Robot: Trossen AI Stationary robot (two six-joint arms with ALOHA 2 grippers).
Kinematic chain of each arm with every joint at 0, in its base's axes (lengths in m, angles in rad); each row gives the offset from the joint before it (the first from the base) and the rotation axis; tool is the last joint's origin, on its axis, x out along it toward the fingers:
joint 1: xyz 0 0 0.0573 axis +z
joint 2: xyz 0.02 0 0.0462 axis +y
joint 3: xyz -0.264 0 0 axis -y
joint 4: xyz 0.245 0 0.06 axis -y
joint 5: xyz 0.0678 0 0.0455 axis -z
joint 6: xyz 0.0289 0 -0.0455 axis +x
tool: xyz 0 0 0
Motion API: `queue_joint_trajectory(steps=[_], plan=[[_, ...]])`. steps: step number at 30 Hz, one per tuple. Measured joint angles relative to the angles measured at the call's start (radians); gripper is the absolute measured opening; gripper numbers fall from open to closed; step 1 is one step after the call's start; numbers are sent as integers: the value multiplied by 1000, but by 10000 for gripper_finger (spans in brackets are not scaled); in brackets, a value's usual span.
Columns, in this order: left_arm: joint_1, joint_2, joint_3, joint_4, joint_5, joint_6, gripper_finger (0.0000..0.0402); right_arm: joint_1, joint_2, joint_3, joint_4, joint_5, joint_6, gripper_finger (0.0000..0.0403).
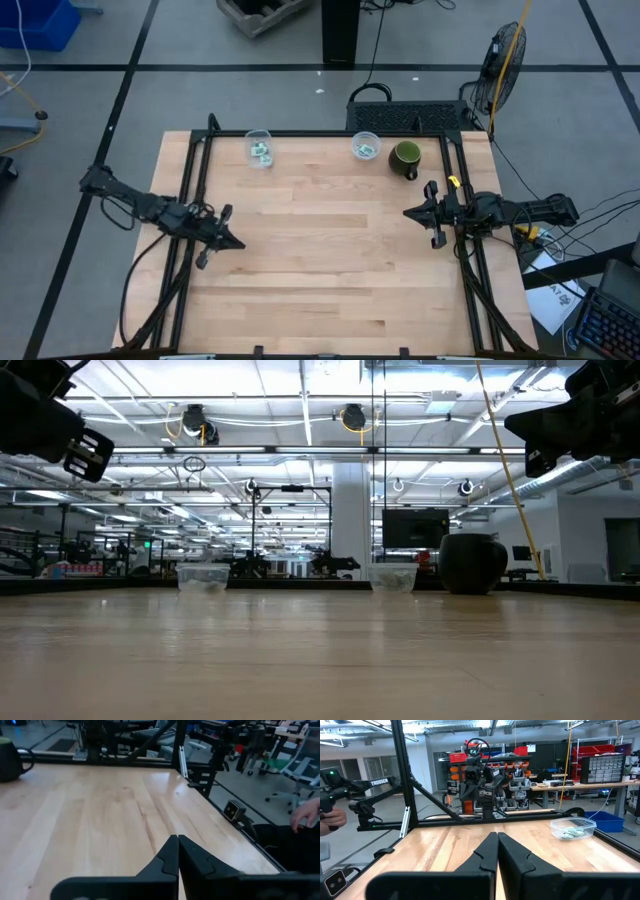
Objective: Pick and place items into bin
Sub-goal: Return to Home Position
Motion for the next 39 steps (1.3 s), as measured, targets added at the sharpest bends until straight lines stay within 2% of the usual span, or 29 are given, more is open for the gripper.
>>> queue_joint_trajectory(steps=[3,8,12,18,23,27,31,39], plan=[[-5,-97,0,-78,-8,32,9,0,0,0,0,0,0,4],[-5,-239,1,-164,43,83,6,0,0,0,0,0,0,4],[-3,-235,4,-157,90,143,7,0,1,0,-1,0,0,4],[17,-234,-17,-226,84,248,12,0,3,0,-4,0,0,4],[35,-227,-28,-164,174,287,11,0,3,0,-2,0,0,4],[35,-219,-29,-165,98,332,4,0,3,0,-2,0,0,4],[36,-219,-29,-163,11,320,21,0,3,0,-2,0,0,4],[36,-219,-29,-162,-10,320,53,0,3,0,-2,0,0,4]])
